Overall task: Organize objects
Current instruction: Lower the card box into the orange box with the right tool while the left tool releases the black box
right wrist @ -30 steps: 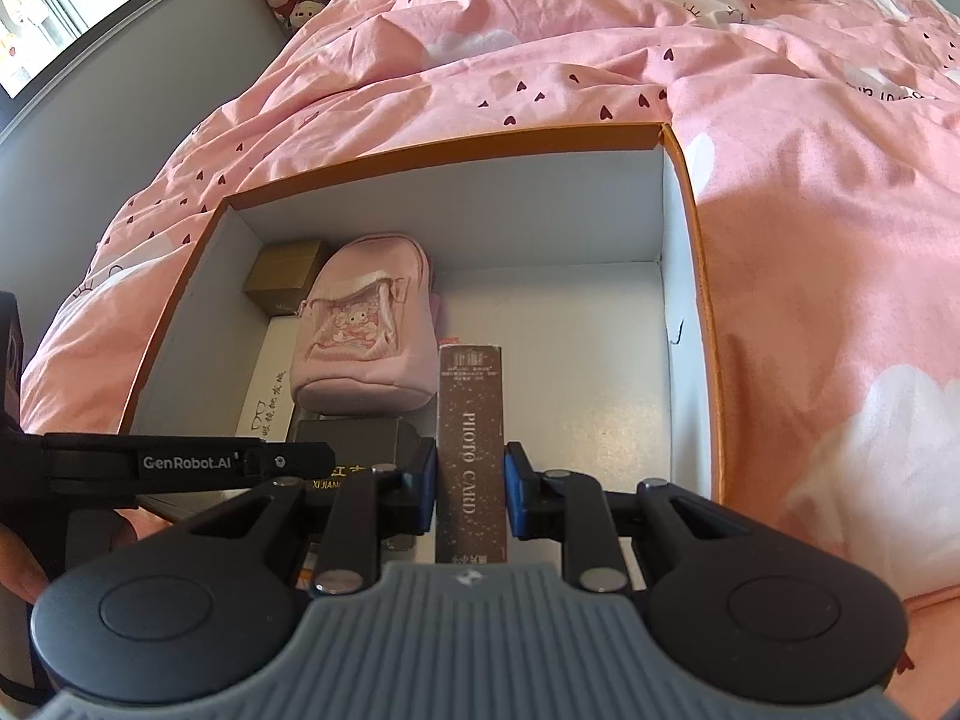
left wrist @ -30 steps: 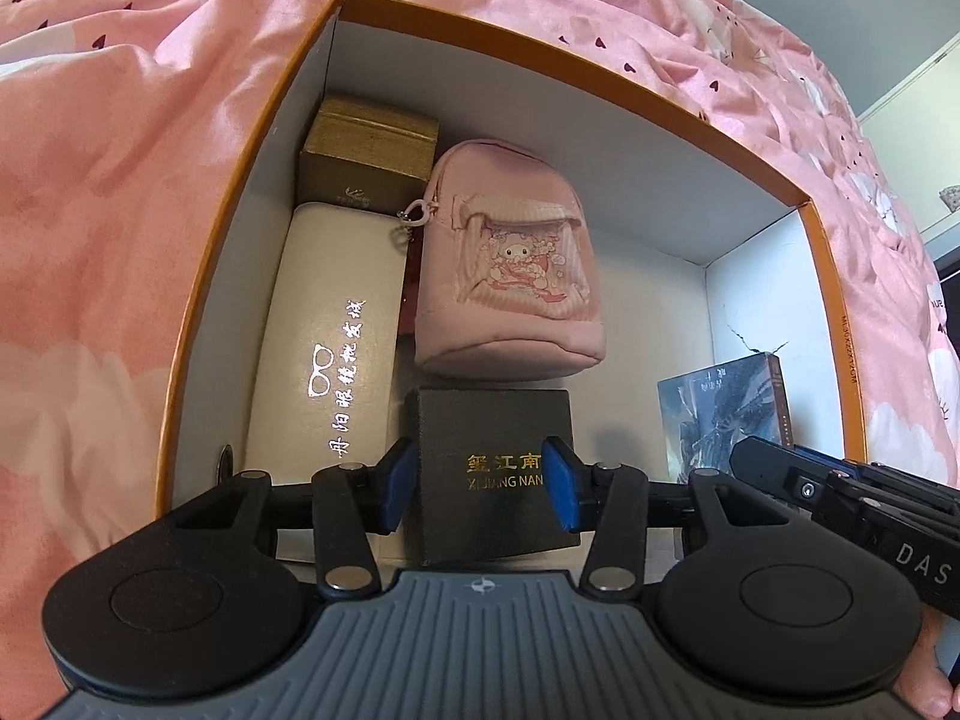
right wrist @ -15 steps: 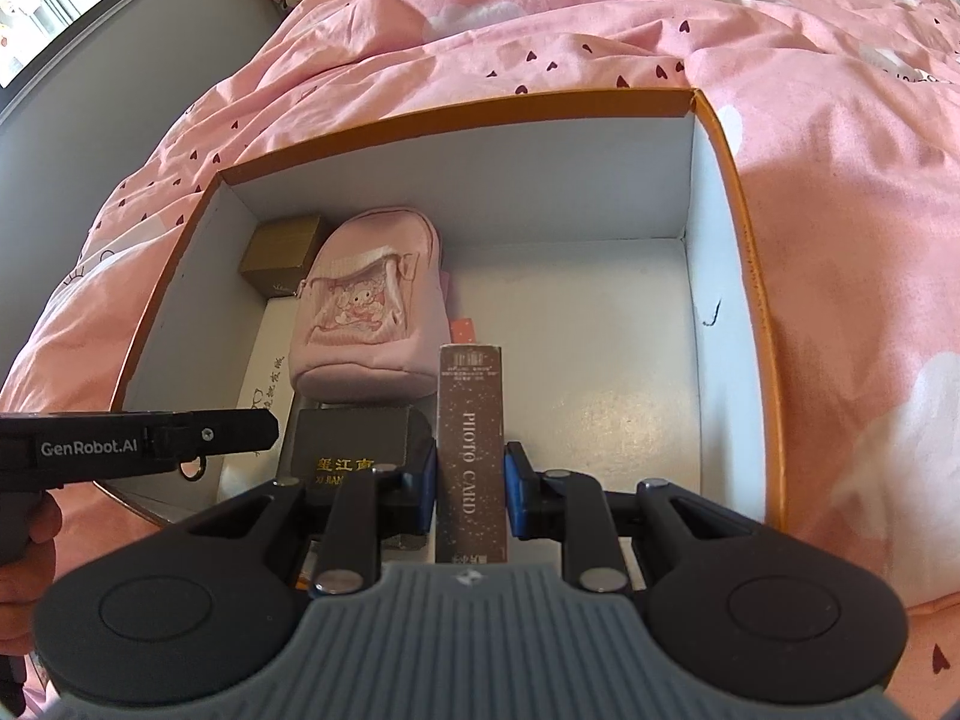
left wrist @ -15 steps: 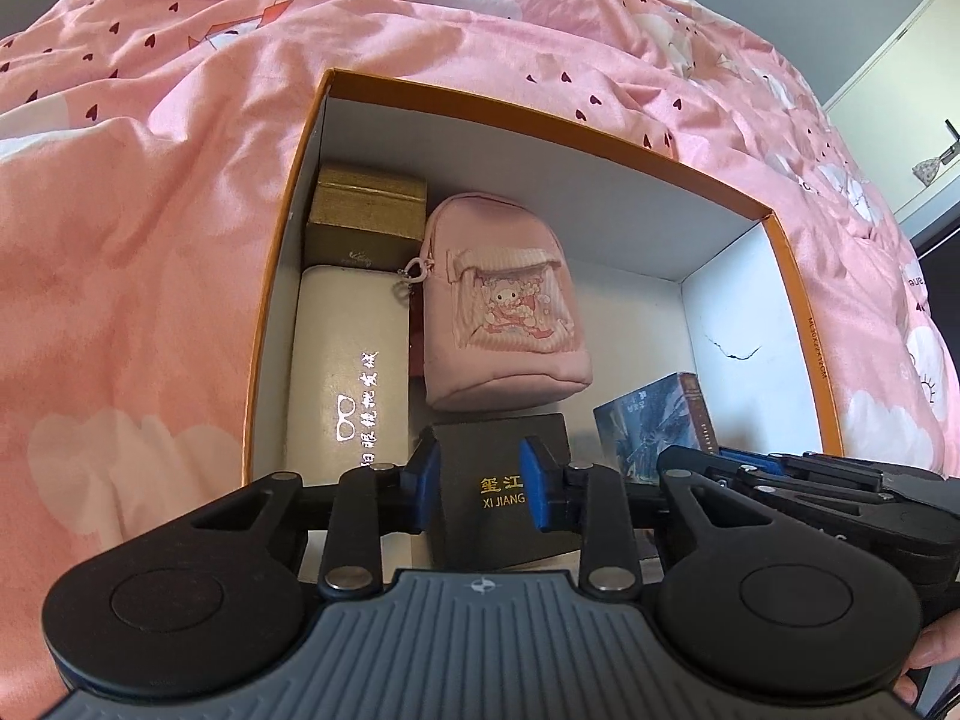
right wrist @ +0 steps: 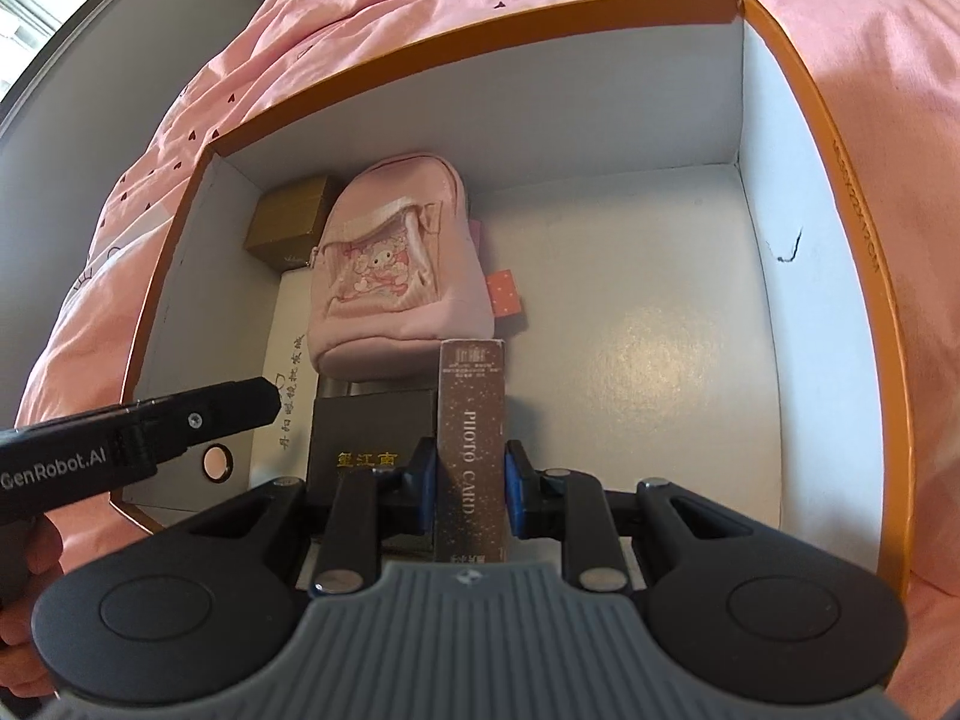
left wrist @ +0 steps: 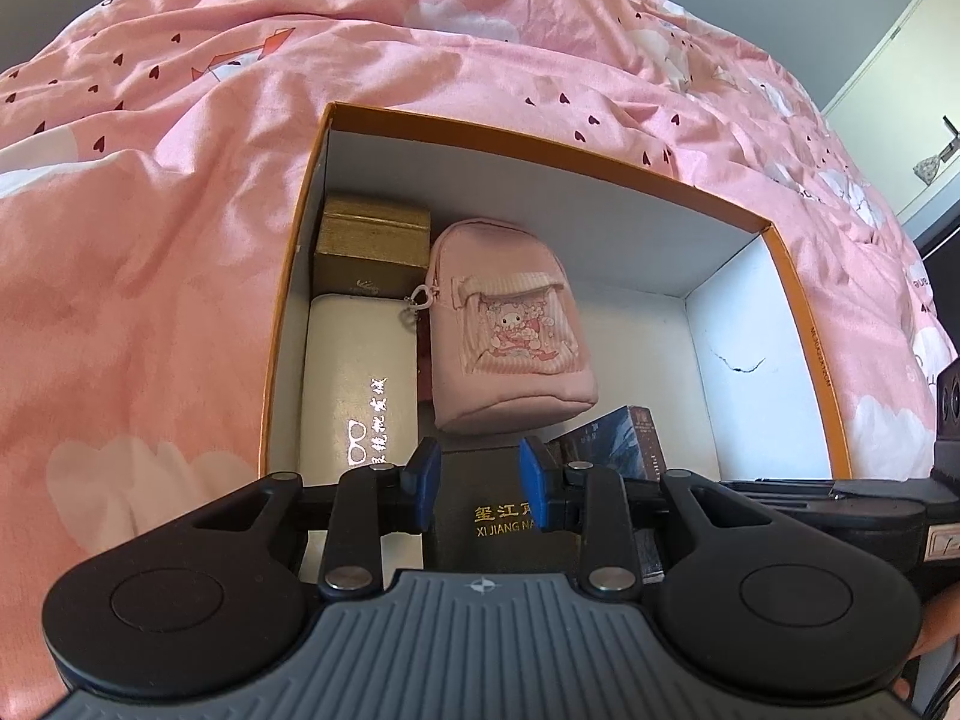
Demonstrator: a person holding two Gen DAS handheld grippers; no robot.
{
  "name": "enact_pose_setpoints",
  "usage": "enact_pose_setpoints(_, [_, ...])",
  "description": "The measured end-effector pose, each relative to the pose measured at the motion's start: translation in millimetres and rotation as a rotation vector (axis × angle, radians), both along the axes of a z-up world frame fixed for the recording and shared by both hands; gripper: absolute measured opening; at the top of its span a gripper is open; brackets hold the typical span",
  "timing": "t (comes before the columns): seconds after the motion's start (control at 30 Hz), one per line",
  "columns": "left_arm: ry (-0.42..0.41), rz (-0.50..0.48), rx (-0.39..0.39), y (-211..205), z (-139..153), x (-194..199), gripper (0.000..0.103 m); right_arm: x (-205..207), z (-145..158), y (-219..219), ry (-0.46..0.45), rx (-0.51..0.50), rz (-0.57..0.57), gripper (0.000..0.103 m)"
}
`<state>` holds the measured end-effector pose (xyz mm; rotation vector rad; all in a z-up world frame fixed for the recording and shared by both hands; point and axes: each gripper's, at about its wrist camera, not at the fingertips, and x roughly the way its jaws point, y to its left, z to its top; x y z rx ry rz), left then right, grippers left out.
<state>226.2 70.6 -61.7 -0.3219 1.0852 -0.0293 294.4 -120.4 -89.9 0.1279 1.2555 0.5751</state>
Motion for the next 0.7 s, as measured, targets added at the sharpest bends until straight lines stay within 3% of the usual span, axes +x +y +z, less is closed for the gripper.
enact_pose_setpoints(0.2, [0.033,-0.042,0.023,-7.3,-9.0,2.3,0.036,8.9,-10.9,-5.3,0.054,-0.032,0.010,0.025])
enact_pose_setpoints(0.43, [0.064,-0.058,0.065,-12.7,-16.0,5.1,0.036,10.7,-9.6,-1.0,-0.013,-0.181,0.080,0.044])
enact_pose_setpoints(0.63, [0.069,-0.059,0.069,-13.0,-16.7,5.5,0.036,9.8,-14.6,5.9,-0.032,-0.236,0.154,0.047])
enact_pose_setpoints(0.7, [0.068,-0.058,0.069,-12.7,-16.5,5.6,0.036,10.4,-15.9,6.3,-0.035,-0.241,0.161,0.041])
